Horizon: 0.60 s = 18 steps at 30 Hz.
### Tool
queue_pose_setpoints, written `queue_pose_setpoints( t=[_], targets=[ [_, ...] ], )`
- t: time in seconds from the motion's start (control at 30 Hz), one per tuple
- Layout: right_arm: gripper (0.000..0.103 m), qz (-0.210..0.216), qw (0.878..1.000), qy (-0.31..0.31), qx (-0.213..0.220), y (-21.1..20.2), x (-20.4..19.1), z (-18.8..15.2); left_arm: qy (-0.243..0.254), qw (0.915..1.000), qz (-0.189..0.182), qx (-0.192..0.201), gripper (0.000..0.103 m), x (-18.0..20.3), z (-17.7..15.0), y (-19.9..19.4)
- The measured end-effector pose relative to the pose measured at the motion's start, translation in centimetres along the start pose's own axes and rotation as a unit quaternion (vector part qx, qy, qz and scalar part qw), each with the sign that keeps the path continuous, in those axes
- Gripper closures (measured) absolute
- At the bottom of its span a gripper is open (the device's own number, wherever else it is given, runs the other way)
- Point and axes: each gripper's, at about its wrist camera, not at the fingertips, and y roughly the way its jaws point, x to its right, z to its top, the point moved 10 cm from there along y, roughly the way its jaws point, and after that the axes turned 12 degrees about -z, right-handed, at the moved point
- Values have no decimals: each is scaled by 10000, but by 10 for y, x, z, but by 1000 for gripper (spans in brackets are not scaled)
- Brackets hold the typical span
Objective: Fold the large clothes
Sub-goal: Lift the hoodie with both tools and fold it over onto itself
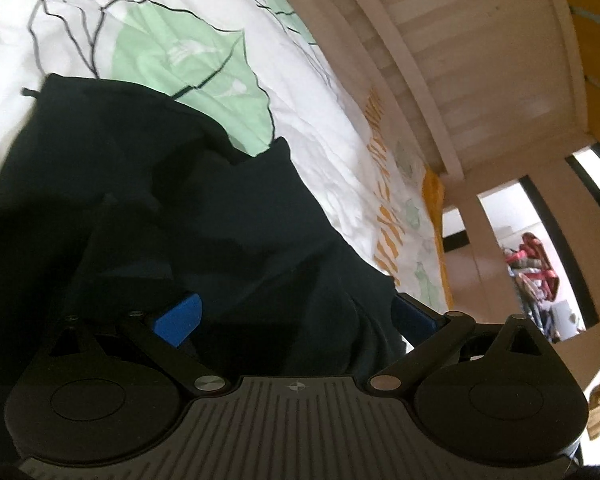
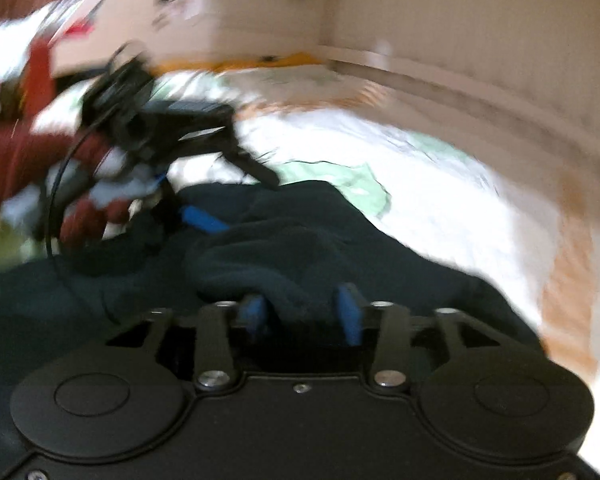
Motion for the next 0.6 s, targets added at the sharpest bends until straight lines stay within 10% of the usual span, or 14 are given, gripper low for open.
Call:
queue_pose_setpoints(
  t=[0.23, 0.43, 0.6],
  targets=[
    [27, 457, 9526, 2919, -720, -10, 51, -22, -44, 9995, 198, -229, 1, -2, -18, -5],
    [26, 978, 9160, 3764, -987, 17, 50, -21, -111, 9995, 129, -271, 1, 2, -21, -10],
    [25, 1394, 8592, 4764, -1244, 56, 43, -20, -125, 9983, 77, -557, 1, 0, -34, -1]
  ],
)
